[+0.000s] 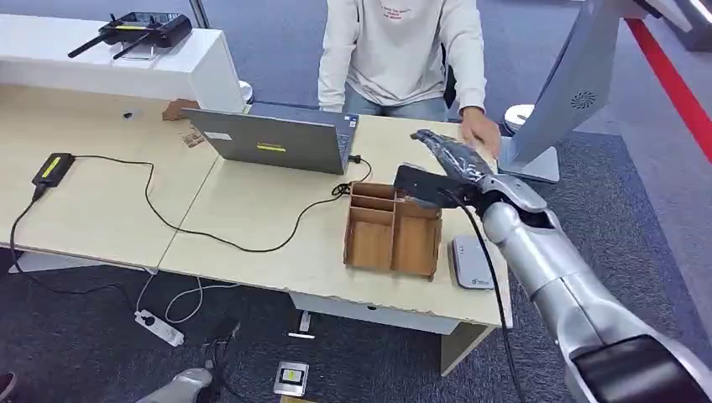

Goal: Pass the card to the sensor for recognition and then transmit it.

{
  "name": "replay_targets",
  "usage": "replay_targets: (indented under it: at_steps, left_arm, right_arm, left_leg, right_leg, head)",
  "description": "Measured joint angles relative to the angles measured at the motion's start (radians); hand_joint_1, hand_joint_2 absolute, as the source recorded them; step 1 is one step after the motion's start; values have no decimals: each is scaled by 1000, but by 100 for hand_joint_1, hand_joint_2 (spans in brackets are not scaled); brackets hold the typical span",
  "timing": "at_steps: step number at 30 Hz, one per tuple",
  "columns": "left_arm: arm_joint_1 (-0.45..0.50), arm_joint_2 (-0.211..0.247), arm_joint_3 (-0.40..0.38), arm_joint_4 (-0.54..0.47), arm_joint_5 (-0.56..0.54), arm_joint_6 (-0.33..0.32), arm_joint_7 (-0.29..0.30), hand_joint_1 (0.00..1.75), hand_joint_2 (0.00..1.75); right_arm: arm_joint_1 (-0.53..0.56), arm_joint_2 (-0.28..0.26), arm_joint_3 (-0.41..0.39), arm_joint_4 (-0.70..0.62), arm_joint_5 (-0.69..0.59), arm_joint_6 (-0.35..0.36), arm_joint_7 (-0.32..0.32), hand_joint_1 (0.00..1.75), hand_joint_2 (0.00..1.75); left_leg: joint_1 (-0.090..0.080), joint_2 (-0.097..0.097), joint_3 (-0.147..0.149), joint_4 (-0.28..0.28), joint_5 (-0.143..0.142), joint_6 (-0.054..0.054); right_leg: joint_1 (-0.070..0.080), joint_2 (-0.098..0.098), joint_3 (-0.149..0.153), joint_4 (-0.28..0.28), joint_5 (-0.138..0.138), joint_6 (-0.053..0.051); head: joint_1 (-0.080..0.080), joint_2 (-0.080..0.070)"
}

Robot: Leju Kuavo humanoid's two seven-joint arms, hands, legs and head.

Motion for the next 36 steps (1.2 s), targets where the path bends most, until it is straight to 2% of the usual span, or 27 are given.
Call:
replay_targets:
  at_steps: [6, 8, 11, 14, 19, 36]
  left_arm:
    - [3, 0, 0, 0, -16, 2, -19, 0, 0]
    - [4, 0, 0, 0, -27, 2, -34, 0, 0]
    - [8, 0, 0, 0, -43, 2, -57, 0, 0]
    - [10, 1, -1, 1, -57, 6, -69, 0, 0]
    - [12, 0, -2, 3, -75, 25, -75, 0, 0]
    - [12, -5, -2, 11, -95, 23, -92, 0, 0]
  right_arm:
    - [21, 5, 19, -3, 27, -50, 35, 0, 175]
    - [30, 8, 22, -6, 50, -77, 78, 0, 175]
    - [86, 19, 23, -40, 135, -118, 189, 0, 175]
    - [139, 27, 26, -65, 203, -130, 227, 0, 175]
    - [163, 35, 24, -76, 265, -141, 235, 0, 175]
    - [172, 74, 16, -81, 293, -153, 201, 0, 175]
  left_leg:
    - [0, 0, 0, 0, 0, 0]
    - [0, 0, 0, 0, 0, 0]
    - [0, 0, 0, 0, 0, 0]
    - [0, 0, 0, 0, 0, 0]
    - [0, 0, 0, 0, 0, 0]
    - [0, 0, 0, 0, 0, 0]
  right_leg:
    - [0, 0, 0, 0, 0, 0]
    - [0, 0, 0, 0, 0, 0]
    - [0, 0, 0, 0, 0, 0]
    - [0, 0, -1, 0, 0, 0]
    - [0, 0, 0, 0, 0, 0]
    - [0, 0, 0, 0, 0, 0]
  head:
    - [0, 0]
    - [0, 0]
    - [0, 0]
    - [0, 0]
    - [0, 0]
    - [0, 0]
